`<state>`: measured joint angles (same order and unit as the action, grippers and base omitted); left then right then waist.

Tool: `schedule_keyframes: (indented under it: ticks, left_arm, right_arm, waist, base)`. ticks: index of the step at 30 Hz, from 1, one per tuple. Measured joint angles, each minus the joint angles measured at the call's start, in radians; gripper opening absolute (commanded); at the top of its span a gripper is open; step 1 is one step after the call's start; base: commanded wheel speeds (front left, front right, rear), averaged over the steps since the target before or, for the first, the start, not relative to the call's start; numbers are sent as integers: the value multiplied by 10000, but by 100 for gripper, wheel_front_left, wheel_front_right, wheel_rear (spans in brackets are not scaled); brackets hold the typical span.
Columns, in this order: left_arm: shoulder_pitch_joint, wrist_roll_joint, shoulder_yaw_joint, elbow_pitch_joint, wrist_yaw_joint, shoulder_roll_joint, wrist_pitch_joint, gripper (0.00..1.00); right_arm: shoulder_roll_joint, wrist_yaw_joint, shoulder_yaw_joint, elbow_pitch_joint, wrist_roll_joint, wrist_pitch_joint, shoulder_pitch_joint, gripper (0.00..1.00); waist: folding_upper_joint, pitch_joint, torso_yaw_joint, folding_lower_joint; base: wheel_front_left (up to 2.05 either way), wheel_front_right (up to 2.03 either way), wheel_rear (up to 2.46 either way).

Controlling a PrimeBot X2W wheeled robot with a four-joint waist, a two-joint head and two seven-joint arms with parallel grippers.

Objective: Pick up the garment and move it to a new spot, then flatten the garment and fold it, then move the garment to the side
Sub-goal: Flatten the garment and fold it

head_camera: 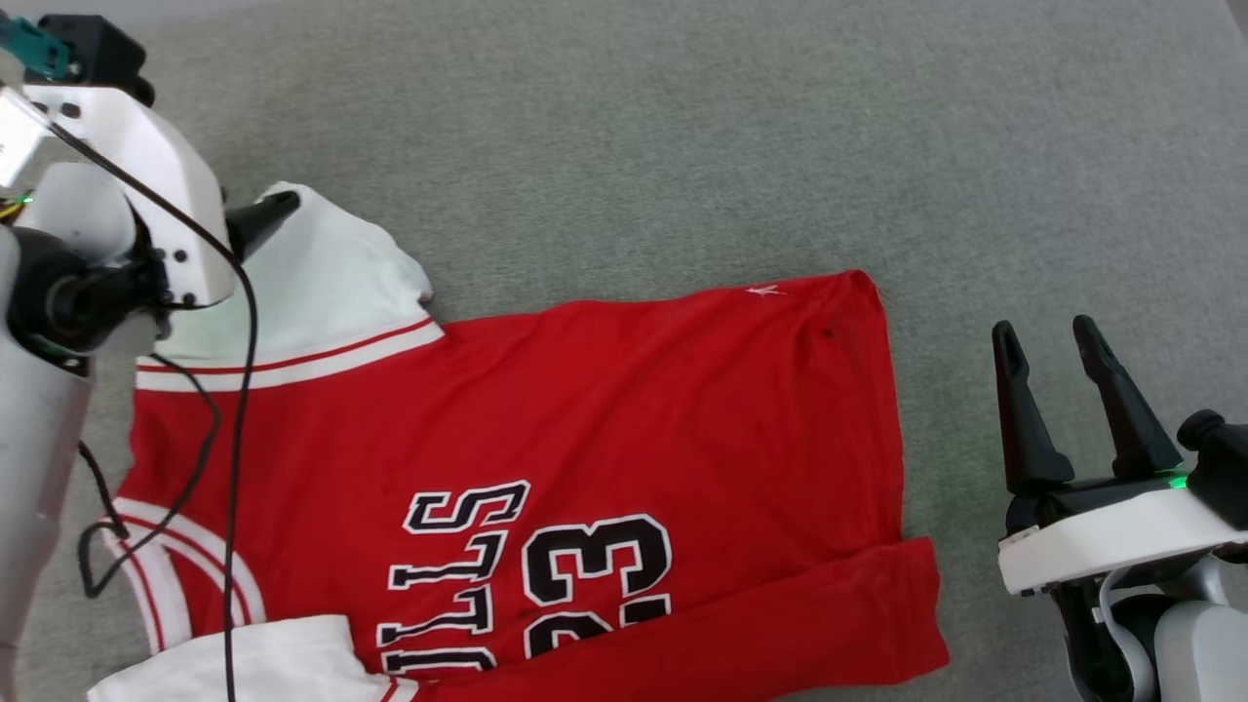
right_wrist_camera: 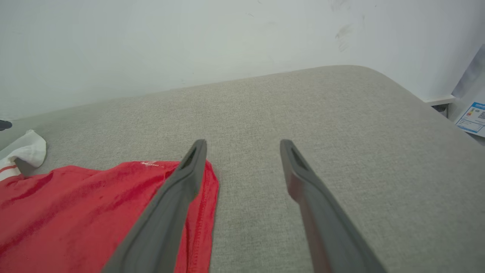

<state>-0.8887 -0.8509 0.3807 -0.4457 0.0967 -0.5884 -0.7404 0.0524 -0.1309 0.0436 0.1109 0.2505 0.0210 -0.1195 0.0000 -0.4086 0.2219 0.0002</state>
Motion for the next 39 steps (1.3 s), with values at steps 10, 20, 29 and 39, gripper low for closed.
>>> schedule_keyframes:
  ticks: [10, 20, 29, 39]
  left_arm:
    - [-235, -378, 104, -997, -288, -278, -1496, 100]
    - [-345, -374, 420, -1317, -316, -155, -1856, 0]
    - [-283, -40, 499, -1492, -265, 288, -499, 0]
    - [-249, -12, 581, -167, 2, 493, 313, 0]
  right_arm:
    - [-2, 0, -228, -537, 433, 370, -118, 100]
    - [-6, 0, -290, -815, 663, 301, -235, 100]
    - [-12, 0, 27, -1561, 892, -779, -862, 100]
    - [972, 0, -447, -2349, 1358, -4612, -2545, 100]
  waist:
    - [0, -531, 546, -2]
    - [0, -604, 588, -4]
    - [0, -214, 224, -3]
    - [0, 111, -629, -2]
  base:
    - [0, 0, 0]
    - [0, 0, 0]
    - [0, 0, 0]
    - [0, 0, 0]
